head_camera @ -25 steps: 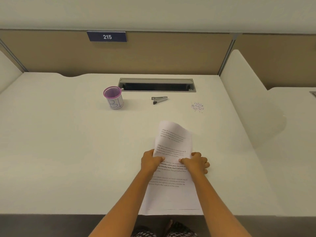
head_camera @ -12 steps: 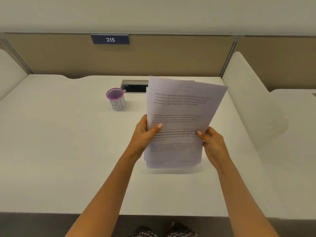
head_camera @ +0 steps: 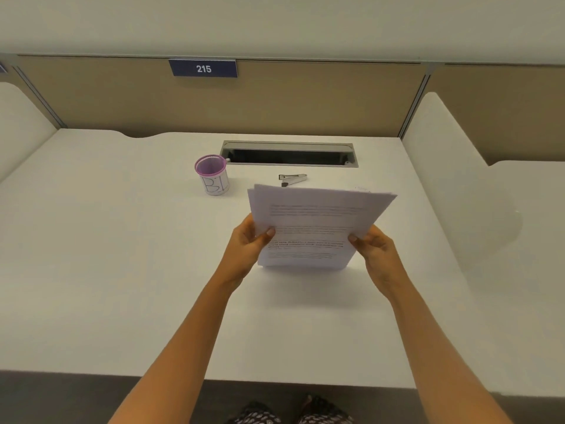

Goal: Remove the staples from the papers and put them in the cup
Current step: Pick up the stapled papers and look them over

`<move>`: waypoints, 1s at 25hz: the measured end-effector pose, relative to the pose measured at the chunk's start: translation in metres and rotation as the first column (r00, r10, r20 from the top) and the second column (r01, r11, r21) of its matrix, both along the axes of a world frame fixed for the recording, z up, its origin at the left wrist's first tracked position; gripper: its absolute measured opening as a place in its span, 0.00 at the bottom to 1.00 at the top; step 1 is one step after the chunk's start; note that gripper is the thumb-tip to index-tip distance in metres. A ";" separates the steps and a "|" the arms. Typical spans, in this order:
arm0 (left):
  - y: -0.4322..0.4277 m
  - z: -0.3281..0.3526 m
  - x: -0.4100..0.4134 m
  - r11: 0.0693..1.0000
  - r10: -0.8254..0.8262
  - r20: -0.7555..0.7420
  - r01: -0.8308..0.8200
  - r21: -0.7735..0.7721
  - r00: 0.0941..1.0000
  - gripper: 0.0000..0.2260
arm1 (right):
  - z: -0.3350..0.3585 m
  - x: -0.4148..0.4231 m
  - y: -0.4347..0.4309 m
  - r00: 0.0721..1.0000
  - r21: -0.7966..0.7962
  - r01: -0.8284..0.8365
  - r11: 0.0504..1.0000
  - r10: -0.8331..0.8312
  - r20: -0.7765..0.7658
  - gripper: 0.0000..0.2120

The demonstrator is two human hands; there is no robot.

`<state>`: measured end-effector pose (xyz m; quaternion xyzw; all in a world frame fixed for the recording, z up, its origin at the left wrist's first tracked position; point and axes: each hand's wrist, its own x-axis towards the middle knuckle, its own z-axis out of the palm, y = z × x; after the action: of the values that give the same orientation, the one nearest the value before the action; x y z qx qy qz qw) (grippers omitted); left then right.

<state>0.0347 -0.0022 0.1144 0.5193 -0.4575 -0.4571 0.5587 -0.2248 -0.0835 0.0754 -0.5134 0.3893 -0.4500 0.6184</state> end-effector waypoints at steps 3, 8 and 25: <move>-0.005 -0.010 0.000 0.999 0.024 0.019 -0.025 0.045 1.000 0.14 | -0.005 0.008 -0.001 0.999 0.027 -0.021 0.999 0.022 -0.049 0.14; -0.014 -0.001 0.001 0.989 0.146 -0.024 -0.146 0.019 0.989 0.12 | 0.012 0.010 -0.010 0.994 -0.029 -0.033 0.999 0.029 -0.110 0.13; -0.017 -0.007 -0.025 0.963 0.264 -0.743 -0.123 0.240 0.615 0.12 | 0.024 0.034 0.025 0.942 0.141 0.024 0.990 -0.069 0.327 0.14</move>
<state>0.0098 -0.0187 0.1069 0.3663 -0.0779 -0.6073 0.7007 -0.1911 -0.0587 0.0993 -0.3782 0.3215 -0.5170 0.6973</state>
